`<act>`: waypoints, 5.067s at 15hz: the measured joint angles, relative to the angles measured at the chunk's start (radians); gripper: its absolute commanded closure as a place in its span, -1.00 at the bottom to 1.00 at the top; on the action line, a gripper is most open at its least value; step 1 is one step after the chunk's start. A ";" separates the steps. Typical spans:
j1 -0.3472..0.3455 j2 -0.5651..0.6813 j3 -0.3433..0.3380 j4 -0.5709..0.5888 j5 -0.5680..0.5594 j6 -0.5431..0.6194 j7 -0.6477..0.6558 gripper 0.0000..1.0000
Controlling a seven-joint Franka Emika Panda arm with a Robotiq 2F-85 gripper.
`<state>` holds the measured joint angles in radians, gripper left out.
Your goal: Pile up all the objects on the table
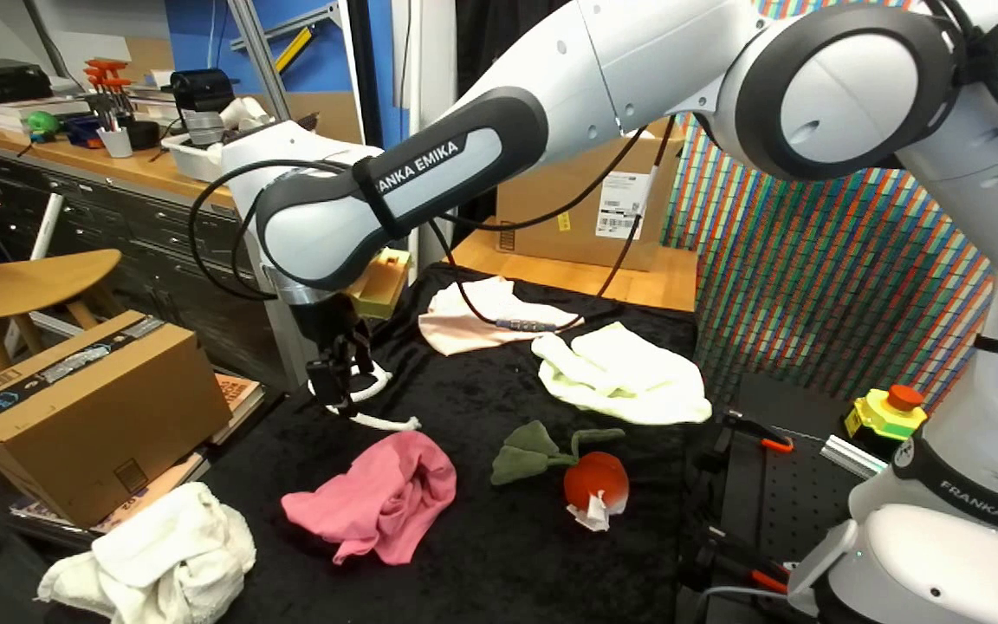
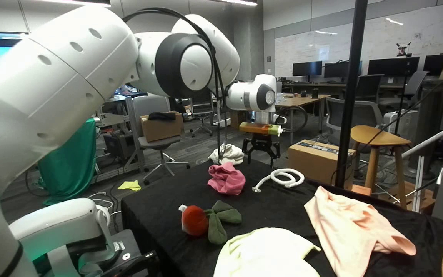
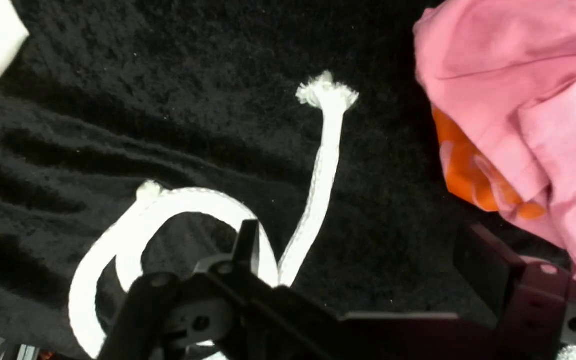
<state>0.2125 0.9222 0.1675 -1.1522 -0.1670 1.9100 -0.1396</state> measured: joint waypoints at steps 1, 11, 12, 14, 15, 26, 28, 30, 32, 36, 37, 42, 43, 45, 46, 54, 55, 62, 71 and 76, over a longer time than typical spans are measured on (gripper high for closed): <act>0.000 0.015 0.000 0.016 0.004 -0.003 -0.004 -1.00; -0.022 0.139 0.000 0.175 0.078 -0.076 -0.067 -1.00; -0.023 0.150 0.000 0.189 0.078 -0.081 -0.074 -1.00; -0.024 0.173 0.000 0.217 0.078 -0.087 -0.089 -1.00; -0.023 0.184 0.000 0.230 0.078 -0.089 -0.099 -1.00; -0.005 0.231 -0.018 0.298 0.014 -0.086 -0.200 -1.00; -0.007 0.231 -0.017 0.300 0.016 -0.086 -0.202 -1.00; -0.011 0.232 -0.016 0.302 0.020 -0.080 -0.201 -1.00; -0.015 0.234 -0.016 0.302 0.020 -0.061 -0.200 -1.00; -0.016 0.253 -0.021 0.300 0.019 0.023 -0.186 -1.00; -0.016 0.258 -0.023 0.297 0.018 0.044 -0.182 -1.00; -0.016 0.268 -0.030 0.286 0.017 0.105 -0.171 -0.98; -0.016 0.268 -0.031 0.285 0.017 0.110 -0.170 -0.78; -0.016 0.268 -0.033 0.285 0.017 0.119 -0.170 -0.37; -0.017 0.268 -0.035 0.285 0.017 0.121 -0.170 -0.22; -0.023 0.253 -0.042 0.286 0.017 0.122 -0.170 0.87; -0.023 0.253 -0.042 0.286 0.017 0.122 -0.170 0.90; -0.022 0.218 -0.042 0.276 0.016 0.118 -0.172 0.83; -0.027 -0.036 -0.063 0.039 -0.012 0.114 -0.170 0.84; -0.034 -0.186 -0.097 -0.174 -0.026 0.128 -0.135 0.85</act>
<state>0.1788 0.7361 0.0709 -1.3265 -0.1930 2.0377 -0.2745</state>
